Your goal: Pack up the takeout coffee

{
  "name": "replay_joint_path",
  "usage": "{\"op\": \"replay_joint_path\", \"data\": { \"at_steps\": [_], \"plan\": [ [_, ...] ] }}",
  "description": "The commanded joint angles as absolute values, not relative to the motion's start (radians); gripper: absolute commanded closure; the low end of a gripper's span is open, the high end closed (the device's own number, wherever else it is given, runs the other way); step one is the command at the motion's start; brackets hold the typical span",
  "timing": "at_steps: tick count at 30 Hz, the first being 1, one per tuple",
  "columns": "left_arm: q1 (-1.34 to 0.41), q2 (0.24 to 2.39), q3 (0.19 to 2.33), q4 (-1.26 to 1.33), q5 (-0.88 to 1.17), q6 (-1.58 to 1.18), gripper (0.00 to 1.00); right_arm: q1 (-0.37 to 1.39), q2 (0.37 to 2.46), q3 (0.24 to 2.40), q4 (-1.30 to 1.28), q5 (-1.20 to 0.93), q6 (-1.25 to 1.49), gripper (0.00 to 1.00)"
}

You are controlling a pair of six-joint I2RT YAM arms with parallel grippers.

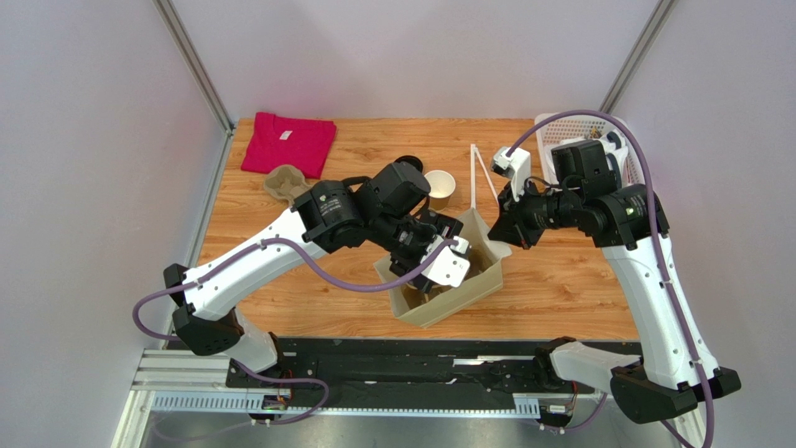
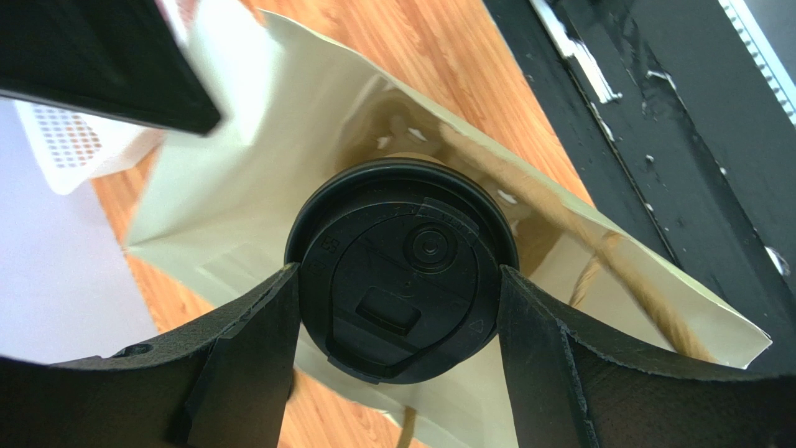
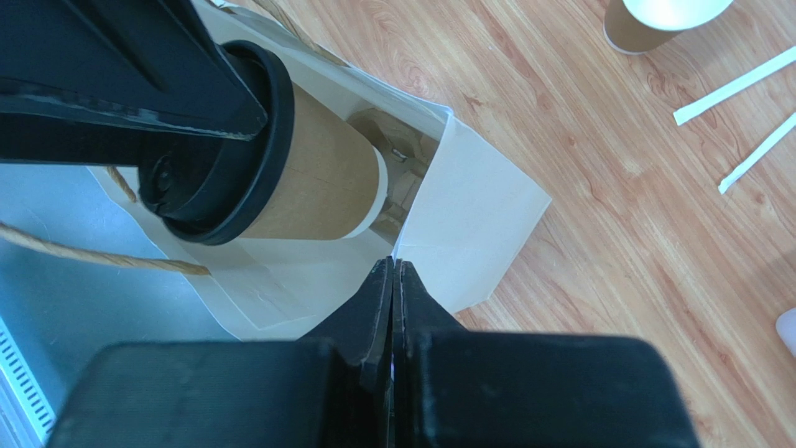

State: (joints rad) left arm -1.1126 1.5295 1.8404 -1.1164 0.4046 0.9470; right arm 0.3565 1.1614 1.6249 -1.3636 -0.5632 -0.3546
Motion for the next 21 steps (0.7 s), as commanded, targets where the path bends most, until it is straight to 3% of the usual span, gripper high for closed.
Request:
{"op": "replay_joint_path", "data": {
  "at_steps": [1, 21],
  "plan": [
    [-1.129, 1.459, 1.745, -1.032, 0.408, 0.999, 0.82, 0.368, 1.155, 1.671, -1.305, -0.606, -0.402, 1.0],
    [-1.17, 1.391, 1.407, -0.749, 0.316, 0.874, 0.82, 0.416, 1.117, 1.666, -1.273, -0.65, -0.609, 1.0]
  ]
}}
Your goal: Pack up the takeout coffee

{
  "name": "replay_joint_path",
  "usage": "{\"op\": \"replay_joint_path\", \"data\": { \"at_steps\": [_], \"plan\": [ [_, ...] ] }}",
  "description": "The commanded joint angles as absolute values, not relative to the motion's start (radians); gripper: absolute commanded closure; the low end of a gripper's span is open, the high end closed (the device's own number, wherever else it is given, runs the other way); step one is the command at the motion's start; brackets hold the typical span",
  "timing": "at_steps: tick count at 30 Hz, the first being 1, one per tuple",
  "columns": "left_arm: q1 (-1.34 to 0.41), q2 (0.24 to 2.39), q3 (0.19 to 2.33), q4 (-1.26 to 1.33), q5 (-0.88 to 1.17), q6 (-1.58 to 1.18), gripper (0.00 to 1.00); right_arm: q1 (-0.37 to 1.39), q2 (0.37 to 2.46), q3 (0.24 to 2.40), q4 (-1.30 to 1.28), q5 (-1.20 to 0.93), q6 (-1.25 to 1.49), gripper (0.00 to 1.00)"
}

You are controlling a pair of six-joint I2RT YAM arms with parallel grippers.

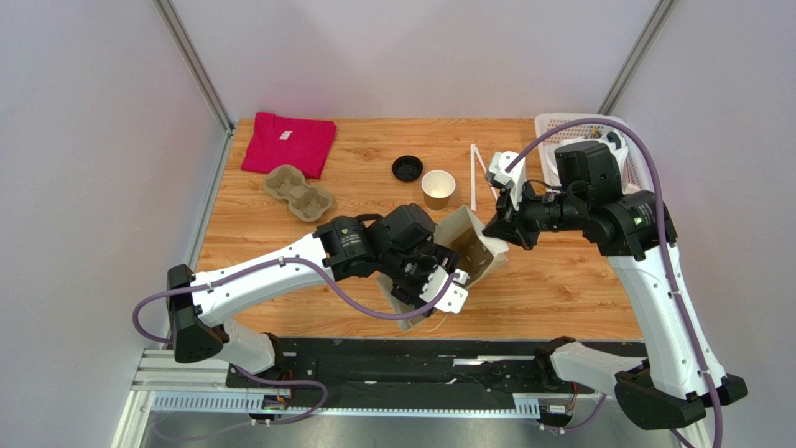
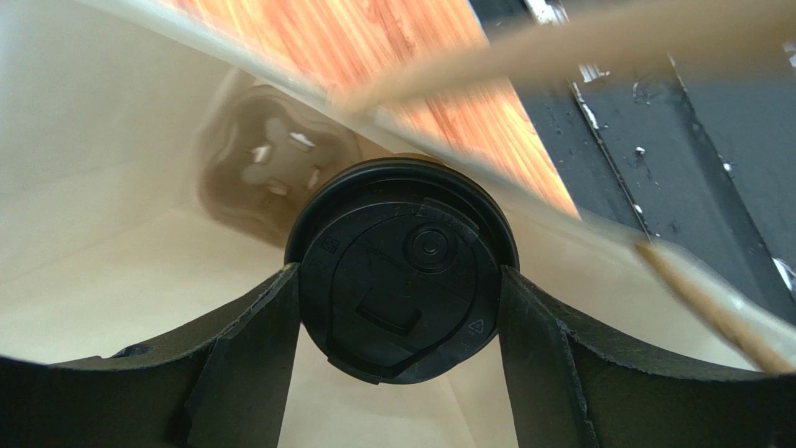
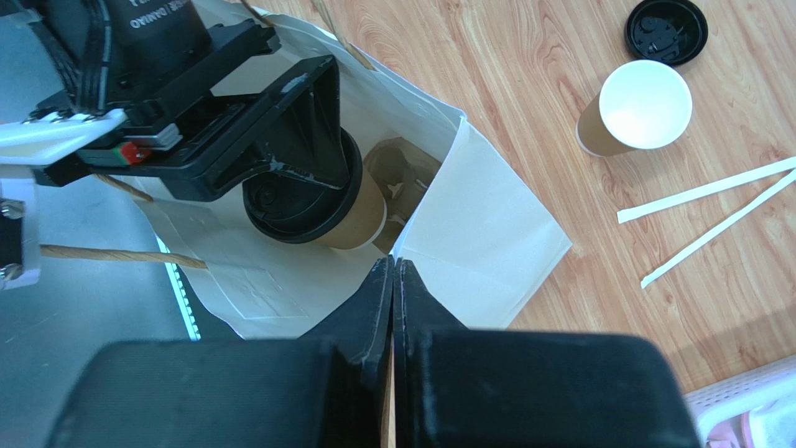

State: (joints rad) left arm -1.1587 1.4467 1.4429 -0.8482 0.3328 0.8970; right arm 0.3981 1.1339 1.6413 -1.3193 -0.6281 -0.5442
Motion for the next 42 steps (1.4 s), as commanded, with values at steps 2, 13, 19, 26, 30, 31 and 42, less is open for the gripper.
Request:
{"op": "replay_joint_path", "data": {
  "at_steps": [2, 13, 19, 26, 30, 31, 42],
  "plan": [
    [-1.173, 1.378, 1.388, -0.733, 0.308, 0.877, 0.82, 0.422, 1.109, 1.661, -1.275, -0.649, -0.617, 1.0],
    [-1.189, 1.358, 1.328, -0.696, 0.33, 0.88, 0.83, 0.437, 1.022, 1.603, -1.204, -0.597, -0.595, 0.63],
    [-1.187, 1.353, 1.327, -0.716, 0.334, 0.908, 0.83, 0.437, 1.14, 1.755, -1.213, -0.558, -0.592, 0.21],
    [-1.189, 1.356, 1.333, -0.736, 0.341, 0.934, 0.83, 0.474, 1.273, 1.877, -1.193, -0.627, -0.701, 0.16],
    [-1.189, 1.361, 1.339, -0.745, 0.341, 0.933, 0.83, 0.538, 1.312, 1.868, -1.2, -0.644, -0.85, 0.17],
    [-1.19, 1.361, 1.341, -0.747, 0.341, 0.931, 0.83, 0.551, 1.312, 1.856, -1.192, -0.644, -0.874, 0.17],
    [-1.192, 1.358, 1.344, -0.765, 0.339, 0.92, 0.83, 0.653, 1.416, 1.839, -1.189, -0.703, -1.218, 0.2]
  ]
}}
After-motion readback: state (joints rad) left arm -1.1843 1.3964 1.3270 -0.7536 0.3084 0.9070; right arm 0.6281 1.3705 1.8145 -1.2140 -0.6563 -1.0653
